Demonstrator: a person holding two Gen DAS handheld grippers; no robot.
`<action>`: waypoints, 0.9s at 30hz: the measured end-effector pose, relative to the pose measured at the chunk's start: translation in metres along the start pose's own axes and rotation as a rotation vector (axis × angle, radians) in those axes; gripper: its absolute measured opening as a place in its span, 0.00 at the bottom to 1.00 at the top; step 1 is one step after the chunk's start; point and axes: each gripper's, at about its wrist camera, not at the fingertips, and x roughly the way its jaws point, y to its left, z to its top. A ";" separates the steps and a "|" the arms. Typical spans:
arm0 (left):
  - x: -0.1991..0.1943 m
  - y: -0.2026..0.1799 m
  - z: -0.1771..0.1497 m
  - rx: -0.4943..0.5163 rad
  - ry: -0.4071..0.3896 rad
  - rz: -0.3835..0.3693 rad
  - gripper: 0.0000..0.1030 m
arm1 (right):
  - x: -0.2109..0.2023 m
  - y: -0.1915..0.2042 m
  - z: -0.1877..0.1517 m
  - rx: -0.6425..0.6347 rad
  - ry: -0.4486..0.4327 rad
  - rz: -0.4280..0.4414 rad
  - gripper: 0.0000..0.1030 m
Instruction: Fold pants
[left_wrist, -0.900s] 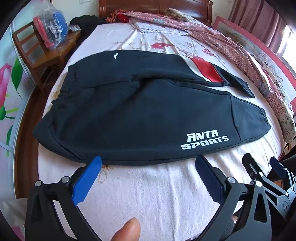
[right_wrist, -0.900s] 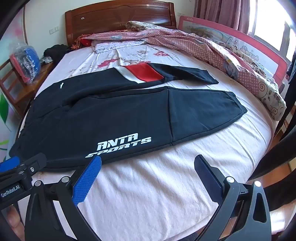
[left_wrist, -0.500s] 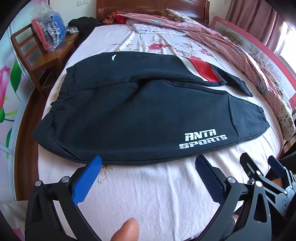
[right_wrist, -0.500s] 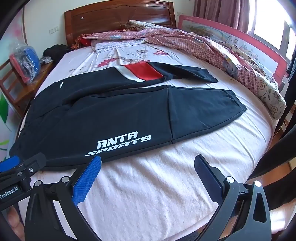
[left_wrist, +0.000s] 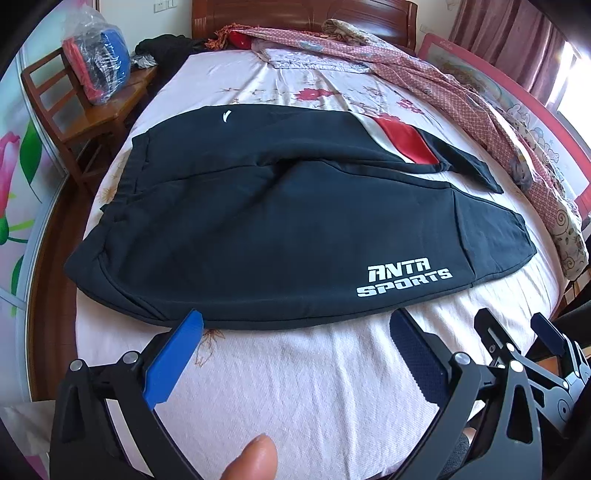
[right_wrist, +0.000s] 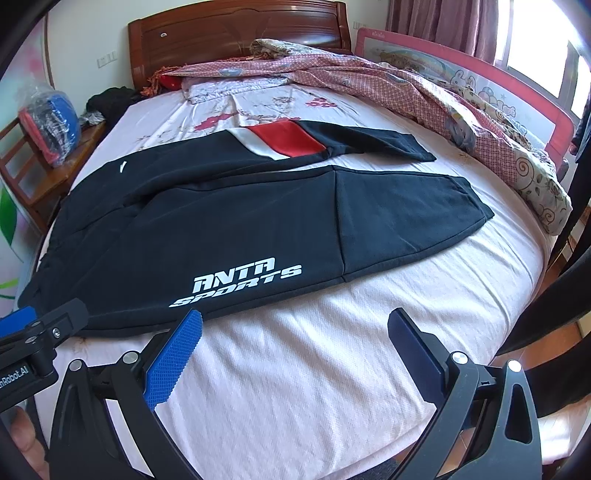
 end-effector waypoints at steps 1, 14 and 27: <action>-0.001 0.000 0.000 0.004 -0.005 0.004 0.98 | 0.000 0.000 0.000 0.001 -0.001 0.003 0.97; -0.008 0.005 0.000 -0.028 -0.052 -0.014 0.98 | -0.002 0.000 -0.002 0.002 -0.006 0.009 0.97; 0.002 0.012 -0.002 -0.061 -0.001 -0.024 0.98 | -0.004 -0.002 0.001 0.014 -0.007 0.009 0.97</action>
